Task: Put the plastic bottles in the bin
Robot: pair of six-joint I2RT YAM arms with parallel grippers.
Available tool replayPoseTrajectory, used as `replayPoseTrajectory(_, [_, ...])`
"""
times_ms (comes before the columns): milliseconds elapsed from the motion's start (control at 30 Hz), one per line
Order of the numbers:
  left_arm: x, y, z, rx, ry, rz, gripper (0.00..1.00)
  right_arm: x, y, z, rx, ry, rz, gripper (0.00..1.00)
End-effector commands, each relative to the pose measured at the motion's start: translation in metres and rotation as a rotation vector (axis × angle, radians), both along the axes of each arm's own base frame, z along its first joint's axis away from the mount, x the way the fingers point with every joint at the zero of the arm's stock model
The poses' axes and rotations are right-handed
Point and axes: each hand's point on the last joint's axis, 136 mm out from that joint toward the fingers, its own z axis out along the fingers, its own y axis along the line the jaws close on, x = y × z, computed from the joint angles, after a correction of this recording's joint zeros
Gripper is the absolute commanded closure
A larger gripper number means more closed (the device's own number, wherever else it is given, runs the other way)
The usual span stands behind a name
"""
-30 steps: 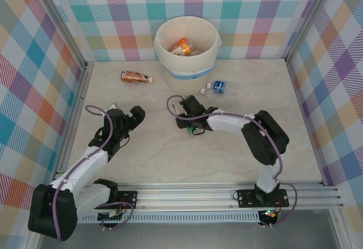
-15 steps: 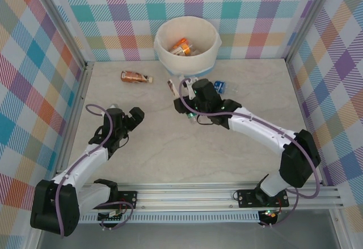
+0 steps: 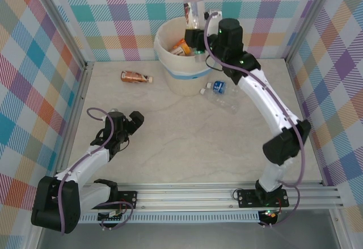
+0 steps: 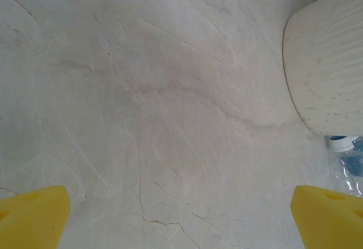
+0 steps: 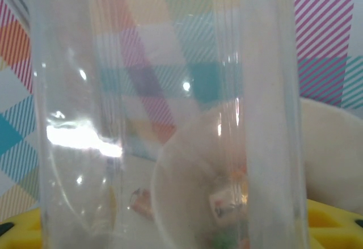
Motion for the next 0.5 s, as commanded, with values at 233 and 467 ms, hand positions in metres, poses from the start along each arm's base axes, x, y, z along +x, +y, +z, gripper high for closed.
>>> replayPoseTrajectory(233, [0.005, 0.009, 0.006, 0.011, -0.031, 0.024, 0.00, 0.095, -0.002, -0.045, -0.138, 0.012, -0.185, 0.51])
replayPoseTrajectory(467, [0.010, 0.014, 0.011, 0.042, -0.057, 0.033, 0.00, 0.115, -0.010, -0.081, -0.147, 0.094, -0.247, 0.41])
